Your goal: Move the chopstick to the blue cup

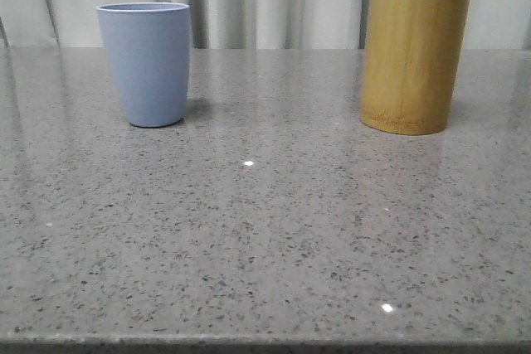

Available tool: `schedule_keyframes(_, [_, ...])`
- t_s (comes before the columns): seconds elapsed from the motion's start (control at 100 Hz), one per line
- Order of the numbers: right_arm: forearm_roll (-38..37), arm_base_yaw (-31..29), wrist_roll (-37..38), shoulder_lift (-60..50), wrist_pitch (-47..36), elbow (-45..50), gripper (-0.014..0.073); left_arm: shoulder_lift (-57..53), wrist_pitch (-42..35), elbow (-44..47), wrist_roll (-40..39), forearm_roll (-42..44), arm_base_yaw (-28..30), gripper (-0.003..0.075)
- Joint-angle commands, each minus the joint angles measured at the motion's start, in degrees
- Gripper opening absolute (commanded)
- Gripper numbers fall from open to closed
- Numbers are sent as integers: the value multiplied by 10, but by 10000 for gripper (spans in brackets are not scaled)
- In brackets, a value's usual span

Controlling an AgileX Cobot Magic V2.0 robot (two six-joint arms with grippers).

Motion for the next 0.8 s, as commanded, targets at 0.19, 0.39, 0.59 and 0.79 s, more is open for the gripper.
schedule_keyframes(0.19, [-4, -2, -4, 16, 55, -68, -59, -10, -9, -59, -6, -46, 1, -19])
schedule_keyframes(0.39, [-4, -2, -4, 98, 178, -169, -55, 56, 46, -146, -6, -44, 2, -19])
schedule_keyframes(0.59, [-4, -2, -4, 191, 221, -247, 69, 158, 91, -221, -6, -44, 1, -15])
schedule_keyframes(0.79, [-4, -2, -4, 258, 219, -290, 283, 246, 121, -292, -6, -44, 1, 206])
